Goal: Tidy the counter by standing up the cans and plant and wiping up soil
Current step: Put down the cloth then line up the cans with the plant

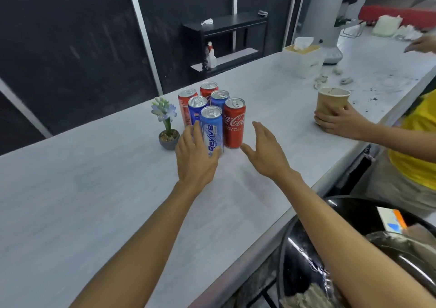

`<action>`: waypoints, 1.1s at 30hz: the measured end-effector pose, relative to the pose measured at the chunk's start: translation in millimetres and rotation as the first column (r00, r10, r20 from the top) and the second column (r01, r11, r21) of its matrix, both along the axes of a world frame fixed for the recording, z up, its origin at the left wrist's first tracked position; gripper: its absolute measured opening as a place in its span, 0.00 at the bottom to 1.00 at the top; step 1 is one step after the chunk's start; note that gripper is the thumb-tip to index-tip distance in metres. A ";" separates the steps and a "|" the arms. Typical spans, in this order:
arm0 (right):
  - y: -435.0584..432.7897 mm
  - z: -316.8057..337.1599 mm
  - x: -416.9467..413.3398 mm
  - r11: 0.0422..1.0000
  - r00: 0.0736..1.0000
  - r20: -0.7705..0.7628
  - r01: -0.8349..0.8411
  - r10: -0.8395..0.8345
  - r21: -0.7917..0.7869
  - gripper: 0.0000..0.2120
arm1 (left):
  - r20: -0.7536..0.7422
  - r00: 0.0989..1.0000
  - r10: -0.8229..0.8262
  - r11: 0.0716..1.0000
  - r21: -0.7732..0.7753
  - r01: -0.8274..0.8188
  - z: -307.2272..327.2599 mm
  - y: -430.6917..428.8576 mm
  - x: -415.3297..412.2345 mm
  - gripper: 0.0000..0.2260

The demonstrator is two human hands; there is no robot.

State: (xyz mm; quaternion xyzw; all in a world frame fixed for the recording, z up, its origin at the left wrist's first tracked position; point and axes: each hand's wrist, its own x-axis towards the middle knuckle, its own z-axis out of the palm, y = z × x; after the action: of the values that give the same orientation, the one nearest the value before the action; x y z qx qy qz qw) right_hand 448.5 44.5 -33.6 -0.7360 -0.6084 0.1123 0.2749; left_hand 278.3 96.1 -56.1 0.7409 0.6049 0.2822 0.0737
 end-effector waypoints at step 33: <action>54.8 -18.8 -16.3 0.929 0.785 -0.586 0.038 0.200 0.368 0.33 | 0.703 0.711 -0.017 0.998 0.057 -0.032 -7.0 5.2 23.3 0.31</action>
State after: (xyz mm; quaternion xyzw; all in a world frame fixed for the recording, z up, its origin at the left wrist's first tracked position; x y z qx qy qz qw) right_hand 432.2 99.3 -52.5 -0.5687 -0.5272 0.2436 0.5825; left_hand 301.5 101.3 -63.1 0.5774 0.5251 0.5625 0.2730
